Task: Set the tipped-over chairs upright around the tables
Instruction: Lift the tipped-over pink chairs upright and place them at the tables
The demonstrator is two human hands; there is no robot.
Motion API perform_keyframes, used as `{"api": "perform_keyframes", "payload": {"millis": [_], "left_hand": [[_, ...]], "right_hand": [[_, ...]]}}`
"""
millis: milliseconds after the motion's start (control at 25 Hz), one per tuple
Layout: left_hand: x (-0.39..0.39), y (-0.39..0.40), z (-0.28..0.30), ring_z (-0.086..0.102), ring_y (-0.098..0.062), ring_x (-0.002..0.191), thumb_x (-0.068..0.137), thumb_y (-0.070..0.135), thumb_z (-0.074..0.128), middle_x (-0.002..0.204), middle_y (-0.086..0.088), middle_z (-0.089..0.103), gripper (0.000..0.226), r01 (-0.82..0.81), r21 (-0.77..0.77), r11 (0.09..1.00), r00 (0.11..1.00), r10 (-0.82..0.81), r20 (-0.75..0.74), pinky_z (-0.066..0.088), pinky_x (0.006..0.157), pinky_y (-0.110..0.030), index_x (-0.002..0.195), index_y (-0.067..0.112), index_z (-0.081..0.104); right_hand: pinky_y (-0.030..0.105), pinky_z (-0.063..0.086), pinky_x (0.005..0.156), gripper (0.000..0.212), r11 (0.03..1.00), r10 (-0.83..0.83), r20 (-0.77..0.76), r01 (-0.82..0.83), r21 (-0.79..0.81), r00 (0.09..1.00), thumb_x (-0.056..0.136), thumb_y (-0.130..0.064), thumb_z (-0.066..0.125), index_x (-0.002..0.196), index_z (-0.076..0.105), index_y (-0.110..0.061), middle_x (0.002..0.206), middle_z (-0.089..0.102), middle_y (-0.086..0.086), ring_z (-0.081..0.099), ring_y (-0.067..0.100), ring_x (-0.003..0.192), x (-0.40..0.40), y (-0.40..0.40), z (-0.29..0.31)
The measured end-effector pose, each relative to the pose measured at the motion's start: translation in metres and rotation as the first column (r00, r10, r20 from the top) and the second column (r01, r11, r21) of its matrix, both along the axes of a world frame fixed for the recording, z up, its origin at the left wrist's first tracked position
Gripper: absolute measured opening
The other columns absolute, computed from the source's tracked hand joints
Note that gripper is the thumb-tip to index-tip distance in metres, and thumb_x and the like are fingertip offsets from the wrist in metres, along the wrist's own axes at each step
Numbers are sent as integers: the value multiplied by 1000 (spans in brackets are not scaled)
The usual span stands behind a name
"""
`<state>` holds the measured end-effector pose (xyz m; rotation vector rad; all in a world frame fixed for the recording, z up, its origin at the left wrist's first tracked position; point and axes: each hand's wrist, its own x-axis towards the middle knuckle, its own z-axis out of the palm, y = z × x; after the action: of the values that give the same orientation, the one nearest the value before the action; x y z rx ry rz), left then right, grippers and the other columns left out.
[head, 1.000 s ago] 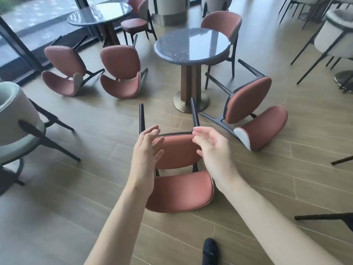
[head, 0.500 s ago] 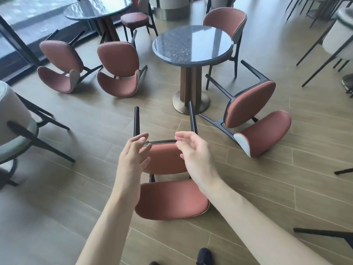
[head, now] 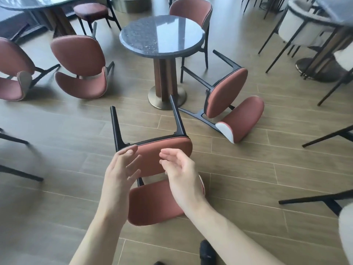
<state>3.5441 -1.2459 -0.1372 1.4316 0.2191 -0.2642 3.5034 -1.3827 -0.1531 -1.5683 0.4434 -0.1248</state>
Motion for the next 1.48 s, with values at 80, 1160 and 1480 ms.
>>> {"api": "perform_keyframes", "payload": {"millis": [80,1160,1480], "left_hand": [[2,6,-12,70,-6,106,80,41,54,114,13,74,32,5,-9,1000,1000,-5,-7,45,105,-43,103,31,72],[-32,-25,-658,72,-8,104,91,44,63,123,11,68,29,-296,-57,954,864,242,-441,54,85,-32,113,27,69],[-5,-5,-828,67,-2,105,91,39,68,110,14,72,20,-85,194,977,973,123,-193,50,86,-19,108,30,69]], "right_hand": [[14,50,88,25,1000,-26,-11,26,9,1000,92,-12,57,108,70,-28,106,73,-14,64,-7,99,1,9,-10],[8,47,75,19,996,85,-265,-84,17,960,86,-16,72,102,67,-26,102,72,-9,67,-6,87,-11,-4,-666],[28,45,95,45,582,536,-275,-586,-564,798,85,-28,68,126,51,-33,123,51,-16,51,4,112,9,-18,-838]]}}
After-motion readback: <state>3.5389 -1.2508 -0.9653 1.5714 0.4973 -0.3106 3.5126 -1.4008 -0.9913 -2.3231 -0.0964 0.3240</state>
